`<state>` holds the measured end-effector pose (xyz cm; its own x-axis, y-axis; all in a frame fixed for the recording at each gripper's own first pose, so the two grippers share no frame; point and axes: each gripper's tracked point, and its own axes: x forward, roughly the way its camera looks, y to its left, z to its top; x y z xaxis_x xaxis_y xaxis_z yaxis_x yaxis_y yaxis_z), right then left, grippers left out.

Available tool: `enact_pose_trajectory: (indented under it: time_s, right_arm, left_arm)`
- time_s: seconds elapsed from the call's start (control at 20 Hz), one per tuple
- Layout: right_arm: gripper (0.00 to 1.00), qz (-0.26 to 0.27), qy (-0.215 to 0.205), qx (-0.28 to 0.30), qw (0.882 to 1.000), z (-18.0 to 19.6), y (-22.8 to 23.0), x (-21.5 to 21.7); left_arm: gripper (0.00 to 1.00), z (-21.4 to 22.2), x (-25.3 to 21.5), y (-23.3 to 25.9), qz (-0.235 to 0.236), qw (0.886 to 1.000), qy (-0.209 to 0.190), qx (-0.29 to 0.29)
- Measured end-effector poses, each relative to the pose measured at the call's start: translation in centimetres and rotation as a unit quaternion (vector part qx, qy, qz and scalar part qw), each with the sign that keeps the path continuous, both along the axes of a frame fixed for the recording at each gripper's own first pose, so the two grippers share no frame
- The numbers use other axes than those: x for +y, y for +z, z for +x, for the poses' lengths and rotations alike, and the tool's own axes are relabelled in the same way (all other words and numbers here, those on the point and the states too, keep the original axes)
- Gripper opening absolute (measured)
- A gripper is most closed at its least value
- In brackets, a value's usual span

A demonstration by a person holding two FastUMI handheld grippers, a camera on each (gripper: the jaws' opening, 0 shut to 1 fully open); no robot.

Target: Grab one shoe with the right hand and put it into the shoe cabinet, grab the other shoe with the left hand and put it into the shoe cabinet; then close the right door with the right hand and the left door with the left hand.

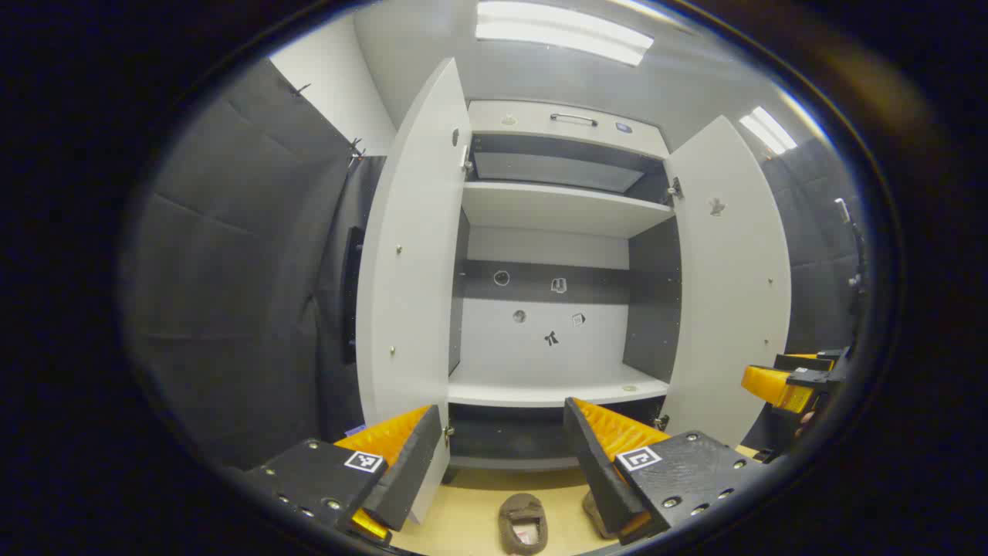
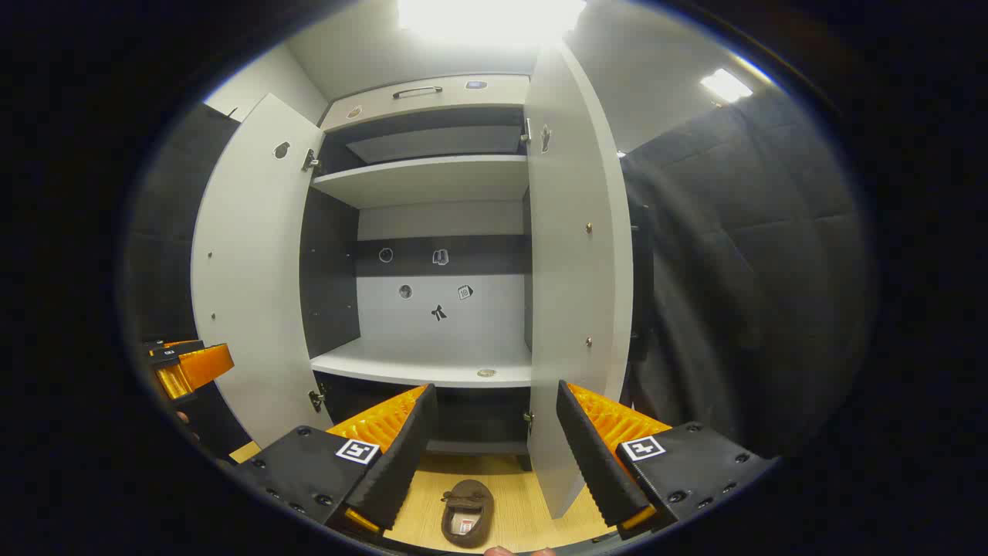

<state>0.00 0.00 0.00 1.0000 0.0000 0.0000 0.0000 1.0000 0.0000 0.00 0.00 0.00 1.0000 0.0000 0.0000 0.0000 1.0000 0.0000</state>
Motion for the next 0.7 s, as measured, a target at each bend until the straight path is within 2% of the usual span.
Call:
enact_pose_trajectory:
  time_s: [0.1,0.15,0.7]
  right_arm:
    - [0.98,-0.002,-0.002,0.000,1.000,0.0,0.1,0.0]
    - [0.98,-0.003,-0.003,0.001,1.000,0.0,0.1,-0.1]
    - [0.98,-0.005,-0.005,-0.001,1.000,-0.3,0.6,0.3]
  left_arm:
    - [0.99,-0.4,-0.1,-0.6,-0.008,1.000,-0.003,0.004]
    - [0.93,-0.5,-0.1,-0.8,-0.011,1.000,-0.004,0.005]
    - [0.93,-1.2,-0.1,-1.4,-0.004,1.000,-0.010,0.007]
